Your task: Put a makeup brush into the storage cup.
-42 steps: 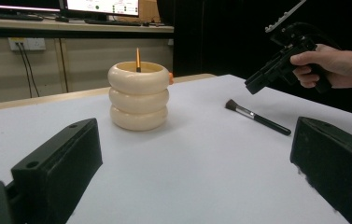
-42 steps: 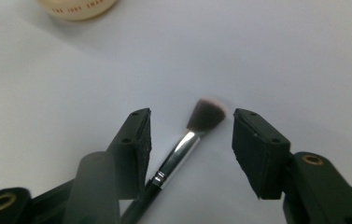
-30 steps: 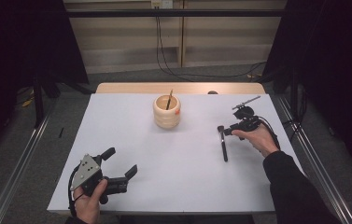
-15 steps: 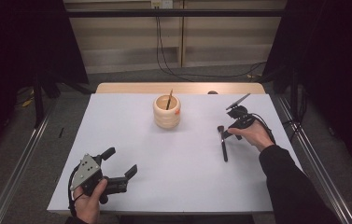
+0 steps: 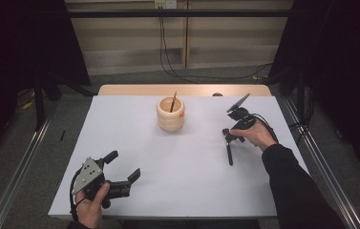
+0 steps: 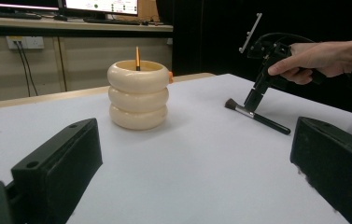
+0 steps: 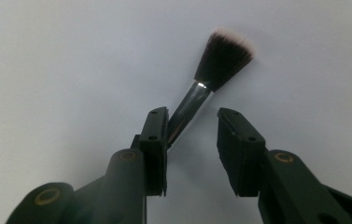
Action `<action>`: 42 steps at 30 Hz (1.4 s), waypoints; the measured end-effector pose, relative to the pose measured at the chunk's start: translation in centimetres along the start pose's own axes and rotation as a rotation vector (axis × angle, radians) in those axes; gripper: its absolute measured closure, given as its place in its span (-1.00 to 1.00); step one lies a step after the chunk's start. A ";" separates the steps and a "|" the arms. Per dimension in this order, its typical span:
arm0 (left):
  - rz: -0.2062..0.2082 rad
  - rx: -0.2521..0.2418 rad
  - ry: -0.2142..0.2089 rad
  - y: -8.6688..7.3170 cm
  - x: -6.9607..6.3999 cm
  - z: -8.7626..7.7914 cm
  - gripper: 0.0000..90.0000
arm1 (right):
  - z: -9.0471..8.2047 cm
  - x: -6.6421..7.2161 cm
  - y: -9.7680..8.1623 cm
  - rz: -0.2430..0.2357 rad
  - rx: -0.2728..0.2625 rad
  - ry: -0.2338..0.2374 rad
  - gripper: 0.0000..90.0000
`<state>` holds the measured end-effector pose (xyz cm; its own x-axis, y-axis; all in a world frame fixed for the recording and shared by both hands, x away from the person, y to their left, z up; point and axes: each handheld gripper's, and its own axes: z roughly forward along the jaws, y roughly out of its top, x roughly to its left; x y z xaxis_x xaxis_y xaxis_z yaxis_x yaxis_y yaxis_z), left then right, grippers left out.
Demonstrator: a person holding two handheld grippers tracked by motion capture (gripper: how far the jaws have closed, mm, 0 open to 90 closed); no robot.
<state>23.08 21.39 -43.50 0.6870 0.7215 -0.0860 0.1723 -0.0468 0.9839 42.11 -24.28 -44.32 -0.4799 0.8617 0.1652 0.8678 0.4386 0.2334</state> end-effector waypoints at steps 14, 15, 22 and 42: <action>0.000 0.000 -0.003 0.0 0.0 0.0 -0.96 | 0.6 0.6 1.3 0.026 0.068 -0.008 0.50; -0.001 -0.003 -0.001 0.0 0.0 0.0 -0.96 | 0.6 0.6 1.4 0.028 0.078 -0.014 0.50; -0.009 -0.008 -0.003 0.0 0.0 0.0 -0.96 | 1.2 0.7 1.5 0.016 0.106 -0.027 0.58; -0.010 -0.001 0.001 -0.1 0.1 0.0 -0.96 | 1.5 1.6 1.7 -0.041 0.134 -0.103 0.73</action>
<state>23.11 21.50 -43.60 0.6843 0.7228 -0.0961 0.1792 -0.0389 0.9831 42.99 -21.74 -45.12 -0.5056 0.8608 0.0576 0.8604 0.4982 0.1067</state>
